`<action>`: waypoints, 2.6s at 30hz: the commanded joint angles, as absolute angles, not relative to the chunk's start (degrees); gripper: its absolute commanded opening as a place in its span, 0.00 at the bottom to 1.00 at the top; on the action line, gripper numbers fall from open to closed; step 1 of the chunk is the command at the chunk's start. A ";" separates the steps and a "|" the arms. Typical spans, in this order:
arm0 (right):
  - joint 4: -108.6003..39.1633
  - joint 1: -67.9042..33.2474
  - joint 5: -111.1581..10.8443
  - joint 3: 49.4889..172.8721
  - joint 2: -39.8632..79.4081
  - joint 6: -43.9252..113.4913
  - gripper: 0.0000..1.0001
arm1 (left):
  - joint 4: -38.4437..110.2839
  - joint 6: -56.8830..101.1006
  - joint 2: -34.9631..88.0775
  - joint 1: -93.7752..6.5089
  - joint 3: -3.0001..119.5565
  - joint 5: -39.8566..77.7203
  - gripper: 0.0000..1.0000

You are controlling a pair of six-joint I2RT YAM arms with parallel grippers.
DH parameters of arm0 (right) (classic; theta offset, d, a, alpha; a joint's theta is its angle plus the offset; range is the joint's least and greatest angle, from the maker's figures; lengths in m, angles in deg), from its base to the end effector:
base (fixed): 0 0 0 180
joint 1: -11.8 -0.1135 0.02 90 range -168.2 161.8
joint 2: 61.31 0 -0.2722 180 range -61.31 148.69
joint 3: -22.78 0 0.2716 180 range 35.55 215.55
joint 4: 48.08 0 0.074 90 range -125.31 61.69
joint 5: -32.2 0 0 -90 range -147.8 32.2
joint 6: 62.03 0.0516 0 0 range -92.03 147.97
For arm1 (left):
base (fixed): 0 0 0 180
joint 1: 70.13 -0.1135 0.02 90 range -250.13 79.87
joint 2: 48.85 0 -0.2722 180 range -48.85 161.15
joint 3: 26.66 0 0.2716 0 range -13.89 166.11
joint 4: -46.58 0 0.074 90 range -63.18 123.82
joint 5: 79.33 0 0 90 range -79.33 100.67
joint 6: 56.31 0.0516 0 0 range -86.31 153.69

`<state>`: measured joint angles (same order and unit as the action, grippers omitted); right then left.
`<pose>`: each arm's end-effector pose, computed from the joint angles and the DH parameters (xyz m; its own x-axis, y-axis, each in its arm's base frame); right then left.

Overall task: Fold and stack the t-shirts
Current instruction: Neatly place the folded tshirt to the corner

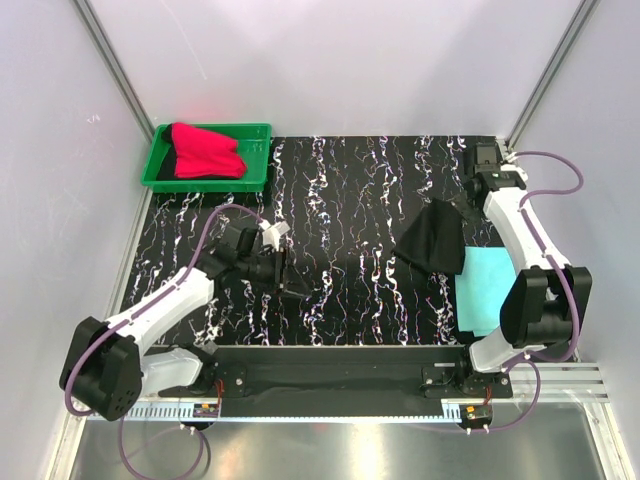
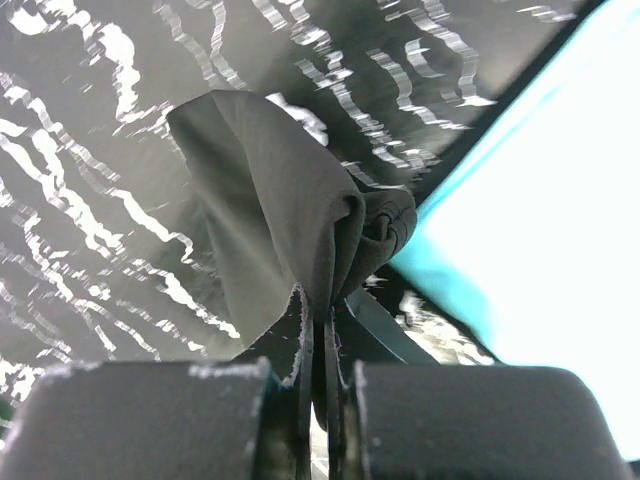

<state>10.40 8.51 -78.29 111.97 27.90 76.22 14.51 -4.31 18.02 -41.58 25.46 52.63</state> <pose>0.3522 0.0022 0.2813 -0.4707 0.6730 -0.5706 0.7209 0.6662 0.1911 0.2054 -0.1510 0.2127 -0.9710 0.0071 -0.2391 0.2024 0.5570 -0.8055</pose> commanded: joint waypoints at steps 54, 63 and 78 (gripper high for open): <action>37.99 31.05 -82.32 123.89 15.60 74.64 0.00 | 12.37 5.39 26.12 -46.67 25.83 67.01 0.29; 37.99 32.19 -83.37 118.26 12.88 74.29 0.00 | 12.37 5.56 26.30 -46.75 25.57 67.62 0.28; 38.51 36.14 -83.29 104.03 6.81 74.46 0.00 | 12.46 5.92 26.65 -46.84 24.69 68.06 0.27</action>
<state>37.90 35.24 -82.22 105.91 9.17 74.03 11.18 4.98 26.13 -46.54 24.87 65.85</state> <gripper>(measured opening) 0.026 0.270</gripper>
